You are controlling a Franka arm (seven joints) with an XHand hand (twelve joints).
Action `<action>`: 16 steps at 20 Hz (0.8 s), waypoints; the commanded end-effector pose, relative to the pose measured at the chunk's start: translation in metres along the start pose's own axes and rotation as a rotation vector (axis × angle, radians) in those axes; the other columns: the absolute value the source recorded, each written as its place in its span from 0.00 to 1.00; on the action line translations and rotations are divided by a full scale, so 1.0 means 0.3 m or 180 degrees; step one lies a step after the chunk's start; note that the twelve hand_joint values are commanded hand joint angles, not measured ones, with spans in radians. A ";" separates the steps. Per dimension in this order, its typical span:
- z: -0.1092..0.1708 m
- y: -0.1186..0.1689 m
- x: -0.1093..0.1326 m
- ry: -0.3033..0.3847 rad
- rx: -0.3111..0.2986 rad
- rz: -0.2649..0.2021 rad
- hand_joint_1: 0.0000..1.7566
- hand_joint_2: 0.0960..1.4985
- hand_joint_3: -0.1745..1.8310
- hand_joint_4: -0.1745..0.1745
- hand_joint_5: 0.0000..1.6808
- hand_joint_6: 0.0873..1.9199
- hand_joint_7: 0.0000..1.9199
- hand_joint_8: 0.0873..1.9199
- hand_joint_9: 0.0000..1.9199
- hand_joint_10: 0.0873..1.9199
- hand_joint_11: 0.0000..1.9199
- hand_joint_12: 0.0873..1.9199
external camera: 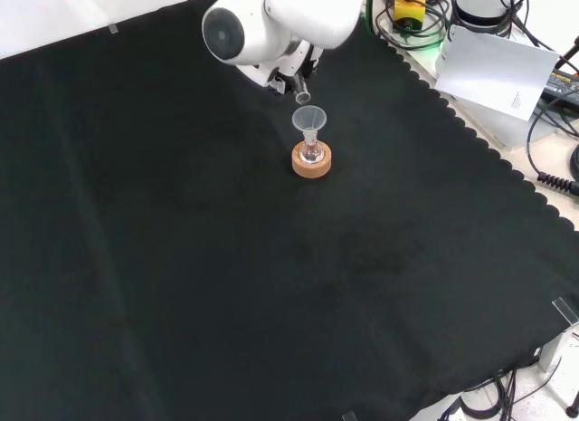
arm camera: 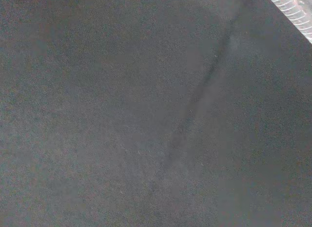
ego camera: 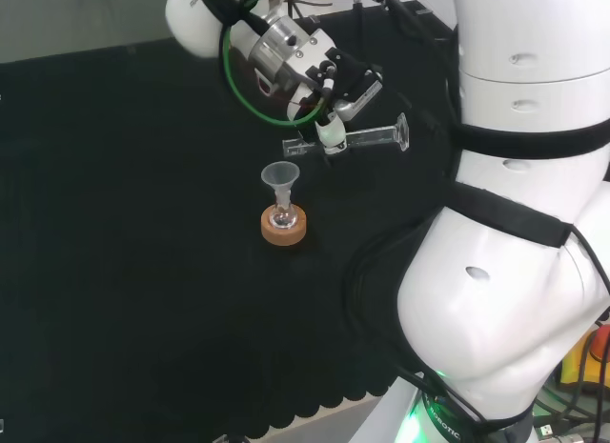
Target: Pour the water from the graduated cylinder into the round-bottom flask.
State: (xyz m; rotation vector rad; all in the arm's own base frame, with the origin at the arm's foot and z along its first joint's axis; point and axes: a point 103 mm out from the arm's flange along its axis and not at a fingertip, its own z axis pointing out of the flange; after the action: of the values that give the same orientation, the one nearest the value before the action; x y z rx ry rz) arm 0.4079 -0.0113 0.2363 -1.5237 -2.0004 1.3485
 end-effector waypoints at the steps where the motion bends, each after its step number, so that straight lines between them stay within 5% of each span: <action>1: 0.030 0.003 -0.044 0.0588 -0.0379 -0.0378 0.77 0.76 0.09 0.27 0.61 0.41 0.46 0.60 0.69 0.06 0.59 0.38; 8: 0.042 0.019 -0.081 0.0953 -0.0902 -0.0664 0.77 0.76 0.09 0.28 0.61 0.41 0.46 0.60 0.68 0.06 0.59 0.37; 16: 0.044 0.055 -0.124 0.1308 -0.1416 -0.0822 0.77 0.76 0.09 0.29 0.61 0.41 0.46 0.61 0.68 0.06 0.59 0.37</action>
State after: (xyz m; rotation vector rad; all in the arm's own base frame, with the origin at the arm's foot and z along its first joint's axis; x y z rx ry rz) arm 0.4196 -0.0391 0.2297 -1.4735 -2.1929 0.6468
